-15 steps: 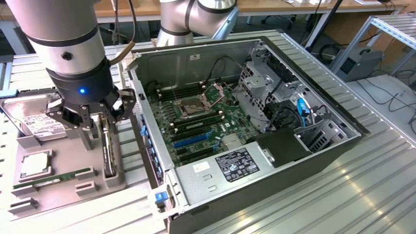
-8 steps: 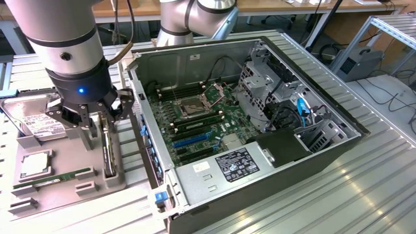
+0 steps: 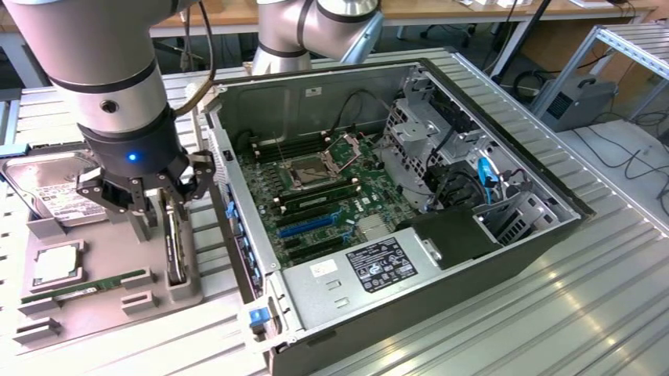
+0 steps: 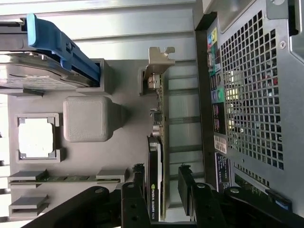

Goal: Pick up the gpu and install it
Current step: 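Pick up the gpu and move the gpu toward the slot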

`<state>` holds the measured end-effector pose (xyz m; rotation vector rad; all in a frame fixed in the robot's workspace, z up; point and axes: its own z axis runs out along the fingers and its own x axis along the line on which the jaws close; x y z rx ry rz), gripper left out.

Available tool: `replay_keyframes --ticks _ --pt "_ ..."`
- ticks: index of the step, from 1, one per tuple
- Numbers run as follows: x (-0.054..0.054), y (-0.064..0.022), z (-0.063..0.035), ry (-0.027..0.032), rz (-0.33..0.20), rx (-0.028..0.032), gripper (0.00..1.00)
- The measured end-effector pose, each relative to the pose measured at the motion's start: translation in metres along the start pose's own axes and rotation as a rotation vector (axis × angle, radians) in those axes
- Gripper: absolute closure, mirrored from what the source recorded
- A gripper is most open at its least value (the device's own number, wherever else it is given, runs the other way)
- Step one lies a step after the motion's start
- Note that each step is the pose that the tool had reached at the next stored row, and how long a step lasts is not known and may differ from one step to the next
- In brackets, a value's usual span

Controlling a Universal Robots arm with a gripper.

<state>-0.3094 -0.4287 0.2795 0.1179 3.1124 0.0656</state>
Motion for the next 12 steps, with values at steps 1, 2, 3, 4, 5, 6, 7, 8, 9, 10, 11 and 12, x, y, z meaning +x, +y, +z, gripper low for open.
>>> replay_keyframes --ticks 1,2,3,4,5,6,7,8,9,10,11,12 --pt "0.0 -0.0001 0.0013 0.0001 0.0 0.0001 0.58" --pt "0.0 -0.0001 0.0027 0.0 0.0 0.0 0.58" --pt "0.0 -0.0002 0.0041 0.0 0.0 0.0001 0.58" --pt "0.0 -0.0001 0.0053 0.0001 0.0 0.0001 0.58" --pt "0.001 0.0 0.0064 0.0001 0.0 0.0001 0.58" --pt "0.001 0.0001 0.0077 0.0 0.0 0.0001 0.58" --pt "0.001 0.0002 0.0089 0.0 0.0 0.0001 0.58" --pt "0.001 0.0002 0.0104 0.0001 0.0 0.0001 0.58" --pt "0.001 0.0003 0.0119 0.0001 0.0 0.0001 0.58" --pt "0.001 0.0004 0.0134 0.0001 0.0 0.0001 0.58" --pt "0.001 0.0006 0.015 0.0001 0.0 0.0001 0.58" --pt "0.001 0.001 0.0161 0.0001 0.0 0.0002 0.58"
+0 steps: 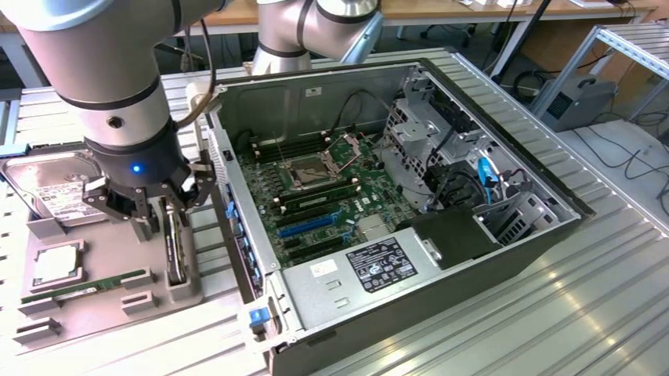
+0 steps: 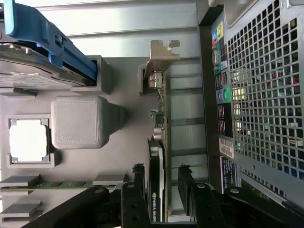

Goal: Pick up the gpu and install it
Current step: 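Pick up the gpu and move the gpu toward the slot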

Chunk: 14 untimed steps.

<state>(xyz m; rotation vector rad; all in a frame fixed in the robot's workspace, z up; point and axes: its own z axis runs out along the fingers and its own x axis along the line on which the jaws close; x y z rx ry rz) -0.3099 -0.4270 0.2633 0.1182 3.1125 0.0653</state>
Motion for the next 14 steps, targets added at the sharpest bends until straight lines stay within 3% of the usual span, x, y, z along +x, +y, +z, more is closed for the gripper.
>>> replay_keyframes --ticks 6,14 --pt "0.001 0.0067 0.0058 -0.0001 0.0 -0.0001 0.58" --pt "0.002 0.0071 0.012 0.0 0.0 -0.0001 0.58"
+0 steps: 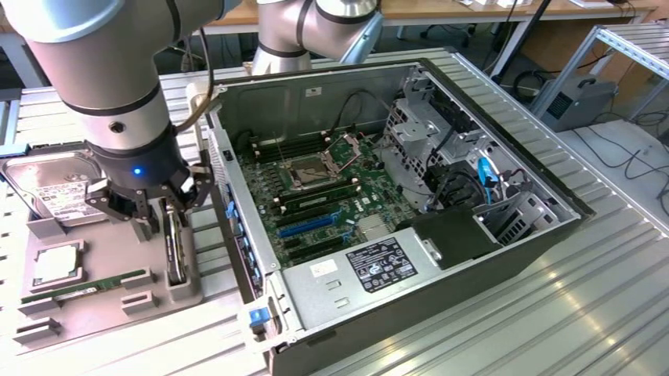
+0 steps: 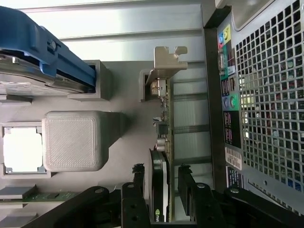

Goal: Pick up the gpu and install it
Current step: 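Pick up the gpu and move the gpu toward the slot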

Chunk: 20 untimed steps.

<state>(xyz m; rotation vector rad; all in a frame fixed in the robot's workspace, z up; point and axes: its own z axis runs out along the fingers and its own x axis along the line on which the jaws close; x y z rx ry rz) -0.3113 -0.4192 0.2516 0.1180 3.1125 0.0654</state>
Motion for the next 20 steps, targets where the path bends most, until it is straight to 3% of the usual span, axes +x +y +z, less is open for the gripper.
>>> replay_keyframes --ticks 9,17,18,20 --pt "0.0003 -0.0004 0.0082 0.0 0.0 -0.0001 0.58" --pt "0.0003 -0.0004 0.0084 0.0 0.0 0.0 0.58" --pt "0.0003 -0.0004 0.0084 0.0 0.0 -0.0001 0.6" --pt "0.0003 -0.0004 0.0084 0.0 0.0 0.0 0.72"
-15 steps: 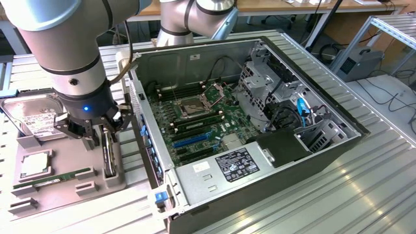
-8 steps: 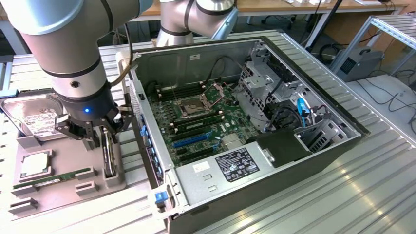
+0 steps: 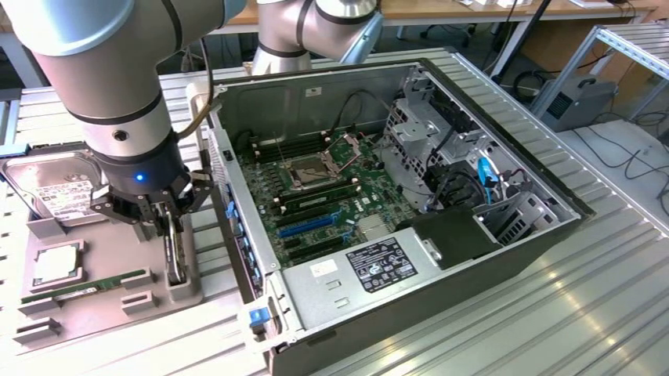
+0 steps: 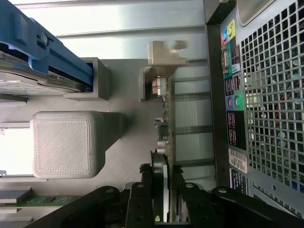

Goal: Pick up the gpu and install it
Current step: 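Pick up the gpu and move the gpu toward the slot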

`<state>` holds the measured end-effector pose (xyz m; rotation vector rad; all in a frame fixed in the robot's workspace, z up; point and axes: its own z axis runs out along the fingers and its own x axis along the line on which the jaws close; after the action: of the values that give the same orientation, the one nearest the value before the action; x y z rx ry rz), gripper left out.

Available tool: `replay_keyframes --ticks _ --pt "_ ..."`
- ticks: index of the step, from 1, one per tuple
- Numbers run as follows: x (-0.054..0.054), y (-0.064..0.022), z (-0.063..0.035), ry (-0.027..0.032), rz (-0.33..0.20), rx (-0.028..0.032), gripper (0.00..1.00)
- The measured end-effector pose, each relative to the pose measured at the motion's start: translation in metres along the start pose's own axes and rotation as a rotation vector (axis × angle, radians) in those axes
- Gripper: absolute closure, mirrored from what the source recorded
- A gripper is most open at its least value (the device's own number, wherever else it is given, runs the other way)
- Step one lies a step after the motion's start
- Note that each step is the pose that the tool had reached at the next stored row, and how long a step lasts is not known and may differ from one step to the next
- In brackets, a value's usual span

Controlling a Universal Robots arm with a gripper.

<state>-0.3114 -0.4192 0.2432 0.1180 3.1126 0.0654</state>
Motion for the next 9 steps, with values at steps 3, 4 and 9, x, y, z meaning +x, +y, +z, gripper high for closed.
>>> replay_keyframes --ticks 3,4,9 --pt "0.0 0.0 0.0 0.0 0.0 0.0 0.73" --pt "0.0 0.0 0.0 0.0 0.0 0.0 0.73" --pt "0.0 0.0 0.0 0.0 0.0 0.0 0.73"
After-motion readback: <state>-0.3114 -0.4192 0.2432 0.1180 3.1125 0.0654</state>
